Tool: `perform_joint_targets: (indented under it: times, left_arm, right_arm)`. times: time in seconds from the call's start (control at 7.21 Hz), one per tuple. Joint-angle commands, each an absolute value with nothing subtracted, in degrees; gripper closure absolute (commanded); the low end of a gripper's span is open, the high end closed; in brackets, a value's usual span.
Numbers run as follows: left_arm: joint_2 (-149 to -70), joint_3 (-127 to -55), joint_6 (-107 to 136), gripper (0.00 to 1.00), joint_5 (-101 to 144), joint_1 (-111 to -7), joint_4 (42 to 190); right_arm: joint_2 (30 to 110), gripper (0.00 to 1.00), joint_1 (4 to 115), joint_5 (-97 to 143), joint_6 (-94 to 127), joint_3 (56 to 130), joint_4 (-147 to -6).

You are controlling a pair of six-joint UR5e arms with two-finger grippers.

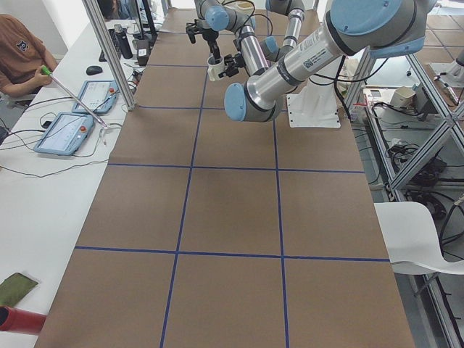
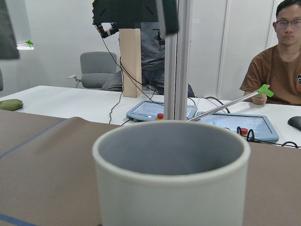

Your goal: Left arm hands cup to right arm to dump lemon

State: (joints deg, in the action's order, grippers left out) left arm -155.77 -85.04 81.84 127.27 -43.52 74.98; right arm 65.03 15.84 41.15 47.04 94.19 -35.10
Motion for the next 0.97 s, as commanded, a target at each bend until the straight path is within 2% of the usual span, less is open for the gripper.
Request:
perform_joint_targets:
  times: [0.0,0.28,0.42,0.69,0.83]
  left_arm:
    - [-151.29,-91.55,81.13,0.0,127.35,-47.79,74.79]
    - [-149.68,-91.93,78.68,0.0,127.09,-50.35,74.71]
    - [-148.37,-91.85,78.05,0.0,127.0,-50.54,75.06]
    - [-148.27,-90.28,76.56,0.0,126.83,-51.06,75.23]
    - [-148.27,-88.96,75.77,0.0,125.78,-50.8,76.19]
  right_arm:
    - [65.3,0.52,16.78,40.87,47.37,96.31,-34.8]
    - [70.98,0.52,21.25,38.59,48.16,99.82,-34.8]
    - [75.97,0.53,23.79,38.5,55.56,104.02,-34.8]
    - [86.0,0.57,26.27,38.5,59.14,107.91,-34.63]
    - [90.48,0.65,28.19,38.5,59.5,107.76,-30.37]
